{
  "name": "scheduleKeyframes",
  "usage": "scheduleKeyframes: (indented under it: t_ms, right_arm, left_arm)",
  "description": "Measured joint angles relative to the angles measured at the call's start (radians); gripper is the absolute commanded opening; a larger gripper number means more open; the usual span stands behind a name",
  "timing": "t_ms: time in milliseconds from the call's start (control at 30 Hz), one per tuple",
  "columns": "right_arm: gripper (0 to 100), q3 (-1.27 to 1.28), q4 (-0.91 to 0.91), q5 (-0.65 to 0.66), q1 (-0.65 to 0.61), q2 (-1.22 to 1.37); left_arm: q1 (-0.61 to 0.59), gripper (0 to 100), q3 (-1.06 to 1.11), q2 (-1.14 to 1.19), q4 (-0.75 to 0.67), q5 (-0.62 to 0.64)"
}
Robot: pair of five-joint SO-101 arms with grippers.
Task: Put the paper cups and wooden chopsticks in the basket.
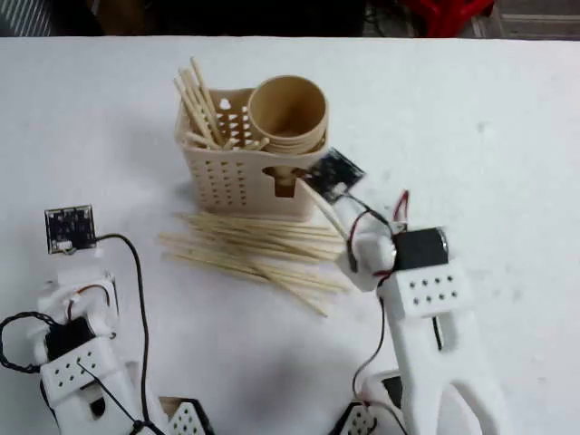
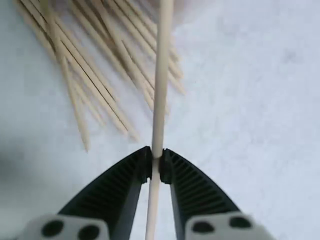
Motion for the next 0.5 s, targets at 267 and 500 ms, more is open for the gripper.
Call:
scheduleKeyframes:
  t_ms: [267,500]
  right_arm:
    - [1.6,-0.292,0.048,-0.252,-0.405,-0.068]
    - [1.7,-0.471,-0.341,-0.371,-0.445,0.055]
  left_arm:
    - [0.000,8,0.000,0.000,0.000,0.000]
    - [0.000,8,0.000,0.000,0.000,0.000]
